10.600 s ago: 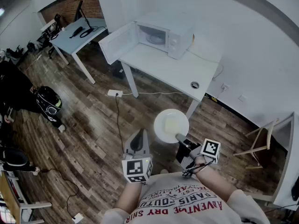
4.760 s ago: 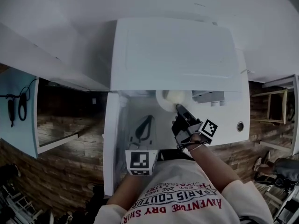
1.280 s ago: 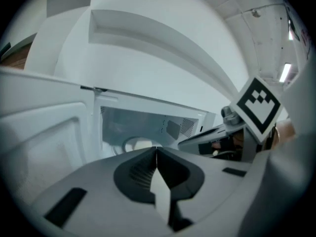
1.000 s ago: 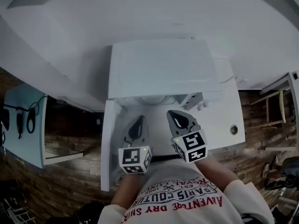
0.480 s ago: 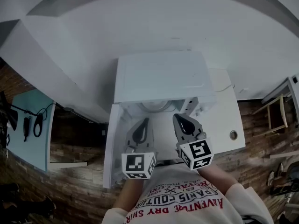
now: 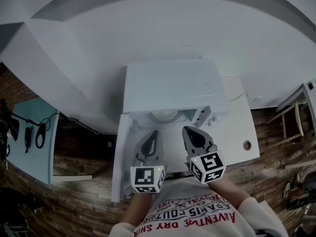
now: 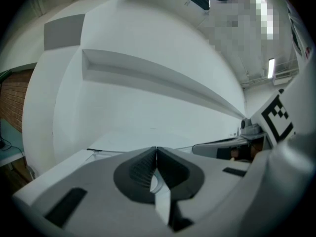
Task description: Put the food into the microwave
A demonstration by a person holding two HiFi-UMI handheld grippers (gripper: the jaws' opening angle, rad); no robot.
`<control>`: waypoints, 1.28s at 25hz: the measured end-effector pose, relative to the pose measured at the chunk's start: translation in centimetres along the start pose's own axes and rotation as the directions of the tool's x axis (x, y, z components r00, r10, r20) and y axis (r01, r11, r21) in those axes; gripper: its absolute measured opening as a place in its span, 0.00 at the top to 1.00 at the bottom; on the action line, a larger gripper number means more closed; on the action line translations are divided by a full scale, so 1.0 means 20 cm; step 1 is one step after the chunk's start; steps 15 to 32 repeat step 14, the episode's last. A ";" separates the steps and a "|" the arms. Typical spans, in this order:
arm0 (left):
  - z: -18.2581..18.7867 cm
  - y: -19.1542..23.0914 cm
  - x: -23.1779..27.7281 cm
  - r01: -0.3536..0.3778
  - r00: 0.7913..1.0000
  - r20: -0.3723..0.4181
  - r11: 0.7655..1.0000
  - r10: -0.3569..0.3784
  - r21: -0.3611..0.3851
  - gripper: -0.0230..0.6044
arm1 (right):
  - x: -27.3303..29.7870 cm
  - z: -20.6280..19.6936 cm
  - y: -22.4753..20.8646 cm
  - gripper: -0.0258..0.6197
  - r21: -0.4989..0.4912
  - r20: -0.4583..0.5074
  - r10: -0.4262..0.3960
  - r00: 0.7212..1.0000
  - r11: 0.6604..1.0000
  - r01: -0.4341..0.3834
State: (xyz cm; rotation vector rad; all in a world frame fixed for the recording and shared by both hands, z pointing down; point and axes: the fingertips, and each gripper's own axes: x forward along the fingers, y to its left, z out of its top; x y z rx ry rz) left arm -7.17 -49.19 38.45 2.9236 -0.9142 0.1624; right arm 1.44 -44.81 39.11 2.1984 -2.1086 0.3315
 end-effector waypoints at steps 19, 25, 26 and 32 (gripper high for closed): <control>-0.06 -0.02 0.05 0.024 0.999 -0.024 1.000 -0.025 -0.012 0.95 | 0.03 -0.05 -0.06 0.94 0.019 -0.026 -0.018 0.999 1.000 0.019; -0.06 -0.02 0.05 0.024 0.999 -0.024 1.000 -0.025 -0.012 0.95 | 0.03 -0.05 -0.06 0.94 0.019 -0.026 -0.018 0.999 1.000 0.019; -0.06 -0.02 0.05 0.024 0.999 -0.024 1.000 -0.025 -0.012 0.95 | 0.03 -0.05 -0.06 0.94 0.019 -0.026 -0.018 0.999 1.000 0.019; -0.06 -0.02 0.05 0.024 0.999 -0.024 1.000 -0.025 -0.012 0.95 | 0.03 -0.05 -0.06 0.94 0.019 -0.026 -0.018 0.999 1.000 0.019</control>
